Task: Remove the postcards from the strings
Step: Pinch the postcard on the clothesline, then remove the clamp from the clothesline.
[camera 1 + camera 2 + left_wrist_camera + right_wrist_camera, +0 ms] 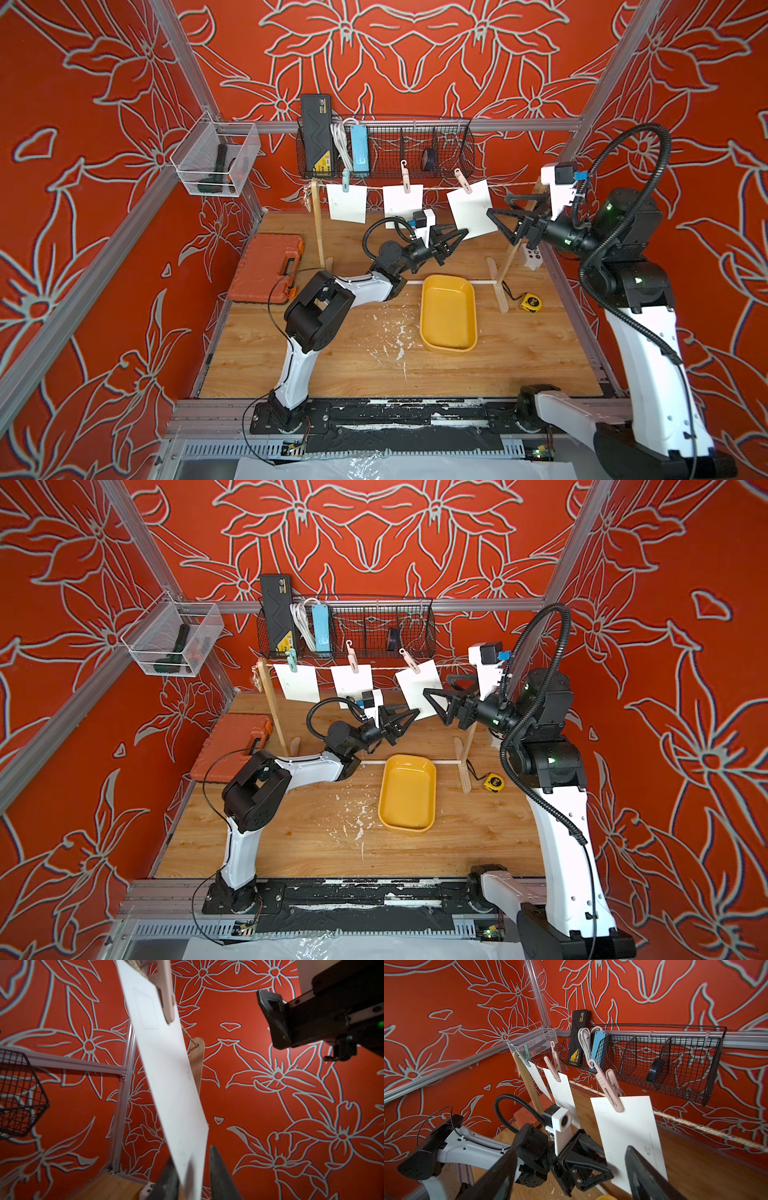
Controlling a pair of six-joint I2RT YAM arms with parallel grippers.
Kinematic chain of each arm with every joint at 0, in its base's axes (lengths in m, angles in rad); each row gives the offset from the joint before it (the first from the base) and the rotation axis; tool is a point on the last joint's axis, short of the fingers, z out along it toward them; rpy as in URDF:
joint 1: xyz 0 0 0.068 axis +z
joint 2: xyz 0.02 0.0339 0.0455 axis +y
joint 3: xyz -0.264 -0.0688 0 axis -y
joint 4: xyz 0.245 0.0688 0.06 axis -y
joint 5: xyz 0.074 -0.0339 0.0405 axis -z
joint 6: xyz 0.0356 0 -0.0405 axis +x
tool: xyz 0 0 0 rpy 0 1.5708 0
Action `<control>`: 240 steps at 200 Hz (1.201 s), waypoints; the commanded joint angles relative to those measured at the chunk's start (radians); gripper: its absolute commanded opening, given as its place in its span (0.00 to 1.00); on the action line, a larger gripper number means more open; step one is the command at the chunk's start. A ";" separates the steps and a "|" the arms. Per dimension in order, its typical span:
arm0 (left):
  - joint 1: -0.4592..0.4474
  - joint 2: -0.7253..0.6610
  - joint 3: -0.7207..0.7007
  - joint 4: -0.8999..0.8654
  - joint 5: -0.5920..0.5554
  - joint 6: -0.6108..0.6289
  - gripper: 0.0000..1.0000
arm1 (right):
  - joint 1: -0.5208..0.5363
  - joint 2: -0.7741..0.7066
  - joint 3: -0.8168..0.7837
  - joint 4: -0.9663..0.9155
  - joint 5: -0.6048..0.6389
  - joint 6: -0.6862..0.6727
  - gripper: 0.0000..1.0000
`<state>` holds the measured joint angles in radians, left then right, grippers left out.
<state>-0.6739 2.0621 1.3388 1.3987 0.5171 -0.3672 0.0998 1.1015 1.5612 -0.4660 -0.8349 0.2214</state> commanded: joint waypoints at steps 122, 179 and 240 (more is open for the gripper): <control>0.049 -0.169 -0.011 -0.231 0.063 0.060 0.00 | 0.006 0.265 0.349 -0.248 -0.101 -0.187 0.76; 0.060 -0.193 -0.029 -0.268 0.091 0.073 0.00 | 0.005 0.438 0.549 -0.289 -0.205 -0.178 0.73; 0.069 -0.196 -0.043 -0.269 0.096 0.070 0.00 | 0.006 0.595 0.722 -0.311 -0.278 -0.138 0.67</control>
<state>-0.6136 1.9007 1.2980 1.1061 0.5900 -0.3035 0.0998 1.6535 2.2017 -0.7460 -1.0470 0.0734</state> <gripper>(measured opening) 0.047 0.680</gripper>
